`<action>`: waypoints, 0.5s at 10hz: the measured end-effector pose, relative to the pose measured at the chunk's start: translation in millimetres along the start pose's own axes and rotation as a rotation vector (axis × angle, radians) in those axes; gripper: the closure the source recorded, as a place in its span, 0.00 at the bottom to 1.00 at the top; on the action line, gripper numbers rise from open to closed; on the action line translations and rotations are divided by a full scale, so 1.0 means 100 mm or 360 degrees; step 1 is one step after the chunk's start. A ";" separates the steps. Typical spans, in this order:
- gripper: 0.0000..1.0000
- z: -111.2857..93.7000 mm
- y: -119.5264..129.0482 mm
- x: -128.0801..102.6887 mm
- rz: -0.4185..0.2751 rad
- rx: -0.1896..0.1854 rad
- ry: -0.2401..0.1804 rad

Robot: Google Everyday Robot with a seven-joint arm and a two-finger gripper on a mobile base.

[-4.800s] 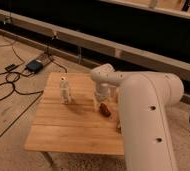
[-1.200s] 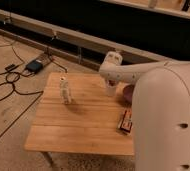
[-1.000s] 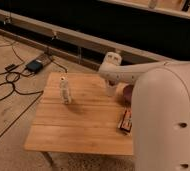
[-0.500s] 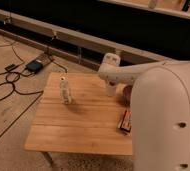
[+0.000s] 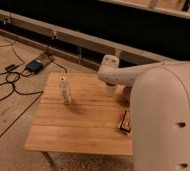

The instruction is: Place the pepper in the ceramic cup

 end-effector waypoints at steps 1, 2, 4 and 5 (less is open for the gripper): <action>0.20 -0.03 0.02 0.00 -0.0007 -0.0010 0.0009; 0.20 -0.08 0.06 -0.01 -0.0014 -0.0028 0.0023; 0.20 -0.26 0.23 0.04 -0.0057 -0.0096 0.0124; 0.20 -0.37 0.35 0.08 -0.0087 -0.0139 0.0190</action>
